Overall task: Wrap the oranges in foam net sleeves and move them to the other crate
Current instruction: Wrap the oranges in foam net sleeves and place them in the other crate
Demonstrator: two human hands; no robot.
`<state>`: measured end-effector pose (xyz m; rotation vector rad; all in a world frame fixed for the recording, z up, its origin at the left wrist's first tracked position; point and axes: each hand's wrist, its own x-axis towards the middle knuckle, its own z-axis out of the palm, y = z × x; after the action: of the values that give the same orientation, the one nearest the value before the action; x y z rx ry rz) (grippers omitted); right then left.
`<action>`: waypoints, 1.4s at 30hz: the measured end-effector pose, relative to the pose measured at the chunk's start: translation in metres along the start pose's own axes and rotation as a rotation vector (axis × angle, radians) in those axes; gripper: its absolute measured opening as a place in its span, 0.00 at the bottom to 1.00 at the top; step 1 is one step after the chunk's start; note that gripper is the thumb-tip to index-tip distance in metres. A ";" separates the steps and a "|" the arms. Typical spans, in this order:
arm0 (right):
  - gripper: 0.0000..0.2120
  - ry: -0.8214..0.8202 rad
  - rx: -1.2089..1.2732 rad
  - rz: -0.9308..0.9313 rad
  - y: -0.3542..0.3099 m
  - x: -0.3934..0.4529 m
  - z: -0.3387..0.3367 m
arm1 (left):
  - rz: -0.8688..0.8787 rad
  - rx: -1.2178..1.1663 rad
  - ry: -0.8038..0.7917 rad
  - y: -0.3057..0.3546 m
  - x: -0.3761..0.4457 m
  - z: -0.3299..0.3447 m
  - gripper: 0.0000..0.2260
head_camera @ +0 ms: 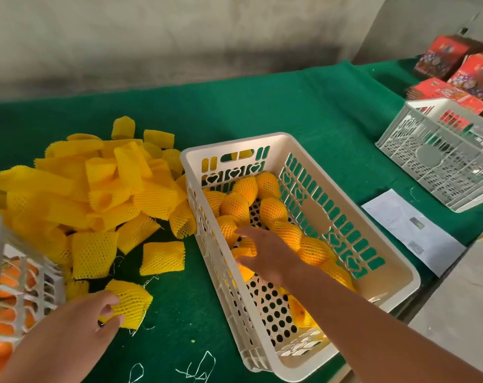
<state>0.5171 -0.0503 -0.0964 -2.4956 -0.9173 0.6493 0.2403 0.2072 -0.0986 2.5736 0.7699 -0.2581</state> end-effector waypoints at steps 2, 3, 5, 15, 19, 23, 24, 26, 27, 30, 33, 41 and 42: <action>0.25 0.125 0.139 0.024 -0.014 -0.022 -0.010 | -0.001 0.026 -0.017 0.002 -0.002 -0.001 0.14; 0.21 0.203 0.225 0.044 -0.024 -0.036 -0.013 | -0.007 0.036 -0.019 0.004 -0.003 -0.002 0.14; 0.16 0.283 0.395 0.108 -0.045 -0.067 -0.007 | -0.024 0.059 -0.021 0.007 -0.008 -0.004 0.15; 0.13 0.261 0.167 0.107 -0.088 -0.112 0.038 | -0.099 0.130 -0.050 0.019 -0.021 0.000 0.14; 0.11 0.268 0.136 0.111 -0.087 -0.111 0.042 | -0.030 0.138 -0.106 0.033 -0.023 0.003 0.16; 0.10 0.273 0.115 0.108 -0.084 -0.109 0.043 | 0.038 0.204 -0.337 0.049 -0.025 0.015 0.24; 0.10 0.274 0.114 0.106 -0.084 -0.109 0.043 | 0.040 0.254 -0.371 0.050 -0.024 0.018 0.26; 0.11 0.275 0.123 0.102 -0.085 -0.107 0.043 | 0.024 0.346 -0.407 0.050 -0.022 0.021 0.30; 0.11 0.273 0.131 0.102 -0.085 -0.107 0.042 | 0.006 0.386 -0.420 0.049 -0.022 0.022 0.33; 0.12 0.267 0.120 0.103 -0.087 -0.108 0.040 | -0.063 0.440 -0.452 0.043 -0.022 0.025 0.40; 0.13 0.246 0.111 0.112 -0.089 -0.109 0.038 | -0.066 0.367 -0.419 0.042 -0.024 0.025 0.36; 0.12 0.215 0.111 0.135 -0.095 -0.111 0.036 | -0.069 0.329 -0.422 0.036 -0.020 0.036 0.35; 0.12 0.213 0.108 0.137 -0.095 -0.112 0.035 | -0.103 0.343 -0.438 0.034 -0.019 0.037 0.38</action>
<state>0.3755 -0.0524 -0.0450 -2.4866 -0.6221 0.4497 0.2414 0.1555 -0.1139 2.6356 0.7390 -1.0263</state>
